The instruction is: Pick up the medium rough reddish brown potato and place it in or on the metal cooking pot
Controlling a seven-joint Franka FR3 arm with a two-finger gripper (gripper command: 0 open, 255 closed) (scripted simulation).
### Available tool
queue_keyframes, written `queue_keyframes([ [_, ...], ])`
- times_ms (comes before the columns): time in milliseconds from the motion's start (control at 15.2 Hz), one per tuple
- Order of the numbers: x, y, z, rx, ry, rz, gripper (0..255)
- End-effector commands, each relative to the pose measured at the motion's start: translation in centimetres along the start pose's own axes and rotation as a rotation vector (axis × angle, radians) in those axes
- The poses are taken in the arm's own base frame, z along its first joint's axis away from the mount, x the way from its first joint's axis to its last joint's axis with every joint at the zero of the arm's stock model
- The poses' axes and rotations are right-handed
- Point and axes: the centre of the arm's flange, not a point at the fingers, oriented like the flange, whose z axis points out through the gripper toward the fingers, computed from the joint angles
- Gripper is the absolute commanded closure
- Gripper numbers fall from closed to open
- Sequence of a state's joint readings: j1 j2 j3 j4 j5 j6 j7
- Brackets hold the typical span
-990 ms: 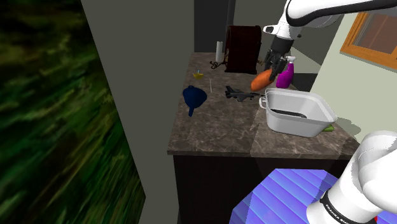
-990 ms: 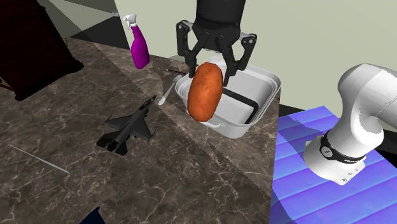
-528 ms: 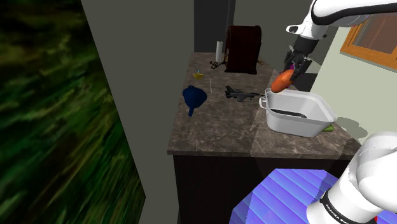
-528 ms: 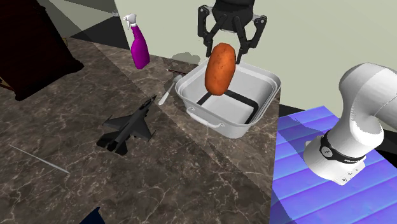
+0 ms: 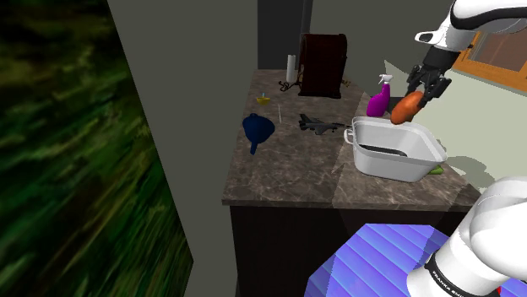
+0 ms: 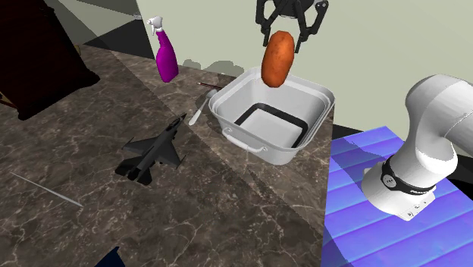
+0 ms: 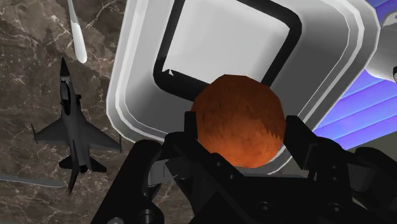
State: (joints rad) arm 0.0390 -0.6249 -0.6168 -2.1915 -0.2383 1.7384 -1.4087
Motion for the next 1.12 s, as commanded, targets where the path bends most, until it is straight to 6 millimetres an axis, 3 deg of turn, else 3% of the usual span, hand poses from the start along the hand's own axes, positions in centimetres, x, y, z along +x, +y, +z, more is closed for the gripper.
queue_keyframes([
  [0,-0.7,-0.4,0.7,0.000,0.000,-0.001,255],
  [924,-1.6,-0.9,8.0,0.000,0.000,-0.001,255],
  [1056,-1.6,-0.9,8.3,0.000,0.000,-0.001,255],
])
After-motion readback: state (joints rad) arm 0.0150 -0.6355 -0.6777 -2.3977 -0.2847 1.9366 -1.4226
